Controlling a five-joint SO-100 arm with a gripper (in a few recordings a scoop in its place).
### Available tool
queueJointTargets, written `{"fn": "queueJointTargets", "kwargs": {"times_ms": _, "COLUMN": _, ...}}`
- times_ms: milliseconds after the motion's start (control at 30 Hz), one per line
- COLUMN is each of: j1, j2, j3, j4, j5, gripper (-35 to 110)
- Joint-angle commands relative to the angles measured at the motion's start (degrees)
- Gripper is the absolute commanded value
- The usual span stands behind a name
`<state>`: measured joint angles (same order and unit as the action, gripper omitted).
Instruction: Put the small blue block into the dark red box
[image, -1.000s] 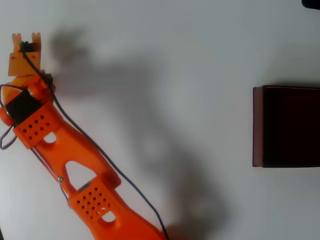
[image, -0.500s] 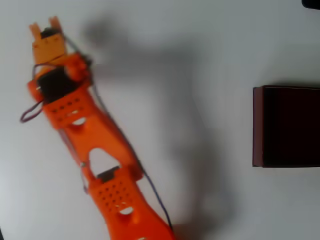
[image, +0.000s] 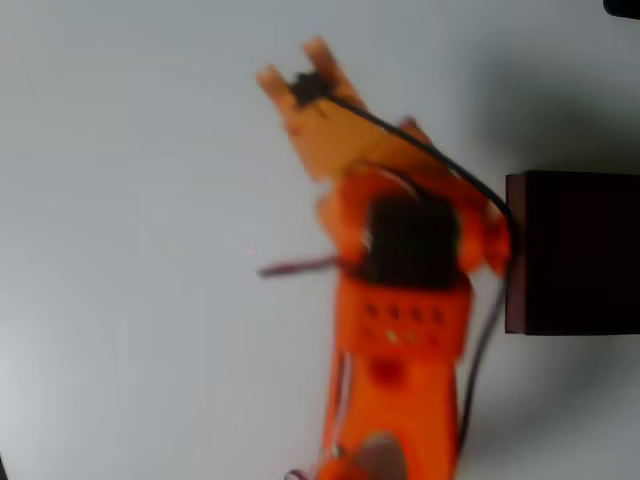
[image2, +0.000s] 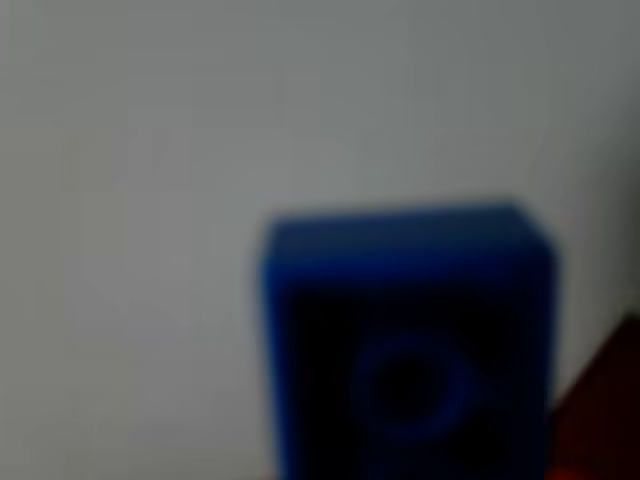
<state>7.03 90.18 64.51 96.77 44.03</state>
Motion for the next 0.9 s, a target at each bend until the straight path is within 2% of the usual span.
{"fn": "queueJointTargets", "kwargs": {"times_ms": 0, "j1": 11.16, "j2": 17.84, "j3": 19.95, "j4": -8.44, "j5": -5.54, "gripper": 0}}
{"fn": "queueJointTargets", "kwargs": {"times_ms": 133, "j1": 21.18, "j2": 25.49, "j3": 33.49, "j4": -16.96, "j5": -11.16, "gripper": 0}}
{"fn": "queueJointTargets", "kwargs": {"times_ms": 267, "j1": 26.81, "j2": 32.26, "j3": 48.08, "j4": -31.90, "j5": -14.59, "gripper": 0}}
{"fn": "queueJointTargets", "kwargs": {"times_ms": 433, "j1": 31.99, "j2": 27.07, "j3": 54.14, "j4": -42.19, "j5": -16.96, "gripper": 0}}
{"fn": "queueJointTargets", "kwargs": {"times_ms": 700, "j1": 35.07, "j2": 6.68, "j3": 43.86, "j4": -44.30, "j5": -21.01, "gripper": 19}}
{"fn": "queueJointTargets", "kwargs": {"times_ms": 867, "j1": 34.45, "j2": 9.93, "j3": 46.58, "j4": -42.71, "j5": -21.27, "gripper": 24}}
